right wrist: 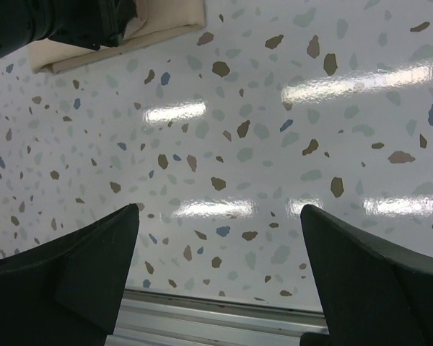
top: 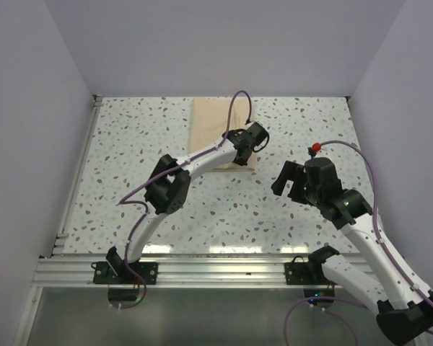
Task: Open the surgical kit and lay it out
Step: Open the surgical kit at the center of the board.
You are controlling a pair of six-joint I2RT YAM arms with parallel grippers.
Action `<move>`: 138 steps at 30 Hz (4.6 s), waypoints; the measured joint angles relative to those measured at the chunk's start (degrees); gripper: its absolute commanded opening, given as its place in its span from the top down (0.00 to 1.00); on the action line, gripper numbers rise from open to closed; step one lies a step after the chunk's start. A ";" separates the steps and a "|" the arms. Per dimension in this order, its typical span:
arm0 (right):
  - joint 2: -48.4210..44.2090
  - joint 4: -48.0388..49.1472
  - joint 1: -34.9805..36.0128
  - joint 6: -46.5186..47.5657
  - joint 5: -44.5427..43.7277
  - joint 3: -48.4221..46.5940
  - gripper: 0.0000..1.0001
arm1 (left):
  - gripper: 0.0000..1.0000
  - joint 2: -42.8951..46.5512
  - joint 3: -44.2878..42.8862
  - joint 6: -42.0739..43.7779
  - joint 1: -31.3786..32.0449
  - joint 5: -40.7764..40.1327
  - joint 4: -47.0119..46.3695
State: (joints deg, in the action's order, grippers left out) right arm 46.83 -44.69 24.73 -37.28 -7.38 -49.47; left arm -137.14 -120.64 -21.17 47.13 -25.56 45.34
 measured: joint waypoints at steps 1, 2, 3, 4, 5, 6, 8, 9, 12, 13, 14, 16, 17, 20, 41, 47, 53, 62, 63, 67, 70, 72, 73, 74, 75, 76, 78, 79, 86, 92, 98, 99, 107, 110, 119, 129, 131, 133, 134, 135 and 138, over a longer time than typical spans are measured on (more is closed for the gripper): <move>0.17 0.24 0.00 -0.28 0.28 0.00 0.02 | 1.00 0.00 0.00 0.28 0.02 0.00 0.09; 0.28 0.39 0.00 -0.46 0.52 0.00 0.02 | 1.00 -0.02 -0.02 0.55 -0.02 -0.09 0.17; 0.31 0.63 0.00 -0.70 0.76 0.02 0.02 | 1.00 -0.02 -0.04 0.68 -0.11 -0.20 0.26; 0.31 0.76 0.02 -0.83 0.87 0.02 0.02 | 1.00 -0.07 -0.26 0.81 -0.24 -0.15 0.44; 0.28 0.85 0.00 -0.90 0.90 0.02 0.02 | 1.00 -0.15 -0.70 0.81 -0.35 -0.15 0.68; 0.28 0.98 0.00 -0.92 0.87 0.02 0.02 | 1.00 -0.20 -1.07 0.81 -0.48 -0.09 0.79; 0.37 1.05 0.00 -0.87 0.87 0.02 0.02 | 1.00 -0.22 -1.84 0.68 -0.85 0.13 1.20; 0.44 1.05 0.00 -0.72 0.85 0.00 0.02 | 1.00 -0.22 -2.19 0.57 -1.09 0.26 1.27; 2.25 1.01 0.00 0.13 0.83 -1.27 0.02 | 1.00 0.79 -2.49 -0.37 -2.21 0.59 1.68; 3.82 1.07 0.00 0.61 0.81 -2.49 0.02 | 1.00 1.66 -2.45 -0.83 -2.84 0.76 1.95; 5.60 1.27 0.00 1.11 0.83 -4.13 0.03 | 1.00 2.80 -2.29 -1.42 -3.74 0.94 2.19; 9.31 2.40 0.00 2.14 0.90 -7.21 0.04 | 1.00 6.69 -0.83 -2.93 -6.32 1.38 1.90; 11.69 2.78 0.00 2.73 0.94 -9.16 0.05 | 1.00 9.75 1.44 -3.76 -8.24 1.55 1.27; 19.37 4.48 0.00 4.28 1.73 -15.58 0.06 | 1.00 20.98 10.43 -5.99 -16.61 1.68 -0.72; 76.22 2.14 9.33 8.59 5.38 -65.31 0.08 | 0.01 40.48 51.49 -9.49 -34.32 1.49 -5.14; 83.93 -1.22 10.95 8.61 3.19 -71.34 0.10 | 0.06 41.31 51.60 -8.09 -34.40 1.27 -5.49; 84.65 -2.67 10.47 8.83 -2.03 -65.85 0.28 | 0.29 41.88 51.19 -5.99 -35.93 1.05 -5.68; 86.07 -2.45 10.34 8.79 -3.19 -62.77 0.84 | 0.46 41.88 51.19 -5.16 -37.16 1.11 -5.88; 86.09 -2.38 10.34 8.76 -3.15 -62.77 0.91 | 0.48 41.88 51.19 -5.18 -37.16 1.09 -5.88; 86.12 -2.89 10.40 8.90 -3.28 -63.25 1.00 | 0.58 41.88 51.19 -5.01 -37.16 0.87 -5.88; 86.12 -4.07 10.36 9.11 -3.41 -64.43 1.00 | 0.75 41.88 51.19 -4.85 -37.16 0.33 -5.90; 86.12 -4.85 10.34 9.46 -3.61 -65.55 1.00 | 0.86 41.88 51.19 -4.79 -37.16 -0.24 -5.90; 86.12 -5.27 10.29 9.60 -3.65 -66.18 1.00 | 0.90 41.88 51.19 -4.72 -37.18 -0.61 -5.88; 86.07 -5.64 10.21 9.75 -3.67 -66.77 1.00 | 0.97 41.88 51.19 -4.70 -37.20 -1.07 -5.86; 85.92 -5.95 10.05 9.90 -3.72 -67.32 1.00 | 1.00 41.88 51.17 -4.70 -37.27 -1.62 -5.84; 85.66 -6.27 9.77 9.94 -3.85 -67.67 1.00 | 1.00 41.88 51.15 -4.68 -37.35 -2.12 -5.79; 84.46 -6.73 9.07 9.97 -4.04 -67.73 1.00 | 1.00 41.88 51.08 -4.68 -37.57 -3.02 -5.73; 83.41 -7.02 8.41 9.97 -4.26 -67.69 1.00 | 1.00 41.88 51.01 -4.68 -37.75 -3.43 -5.62; 66.99 -5.42 -2.49 9.90 -7.43 -55.74 1.00 | 1.00 41.68 50.36 -4.63 -38.82 -6.93 -5.27; 60.54 -2.73 -12.17 9.88 -9.11 -40.28 1.00 | 1.00 40.44 49.59 -4.57 -39.17 -9.97 -4.96; 63.06 -3.28 -15.39 10.84 -10.93 -35.50 0.14 | 0.98 38.49 48.98 -4.59 -39.63 -10.19 -4.11; 63.60 -3.61 -15.80 11.06 -11.56 -35.76 0.13 | 0.97 38.38 48.98 -4.61 -39.63 -10.10 -3.93; 64.92 -7.41 -18.75 11.41 -16.65 -43.06 0.13 | 0.08 38.69 48.81 -4.39 -39.63 -9.14 -2.95; 64.11 -7.15 -19.04 11.41 -16.28 -46.14 0.14 | 0.00 40.24 48.78 -5.07 -39.63 -8.09 -2.62; 64.26 -3.34 -18.99 11.28 -7.76 -55.12 0.19 | 0.07 45.88 47.56 -5.35 -39.63 -4.94 -1.73; 89.09 -2.49 -19.02 11.23 -4.00 -81.24 0.32 | 0.10 52.35 52.48 -5.31 -39.56 -2.51 -1.09; 93.26 -2.82 -19.06 11.19 -3.63 -85.02 0.32 | 0.10 53.46 53.94 -5.29 -39.56 -2.49 -0.92; 96.52 -2.91 -19.17 11.19 -3.56 -87.32 0.33 | 0.11 54.25 55.39 -5.29 -39.56 -2.49 -0.68; 97.26 -2.89 -19.23 11.19 -3.56 -87.71 0.34 | 0.11 54.36 55.69 -5.29 -39.56 -2.49 -0.63; 97.77 -2.71 -19.41 11.19 -3.56 -87.78 0.34 | 0.11 54.58 56.22 -5.29 -39.56 -2.49 -0.63; 98.42 -2.38 -19.98 11.15 -3.54 -87.78 0.35 | 0.11 55.54 58.12 -5.31 -39.56 -2.49 -0.57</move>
State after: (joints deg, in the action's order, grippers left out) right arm 145.25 -47.07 4.75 -26.13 -10.92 -137.25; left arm -81.60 -62.52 -26.48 7.57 -28.05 44.77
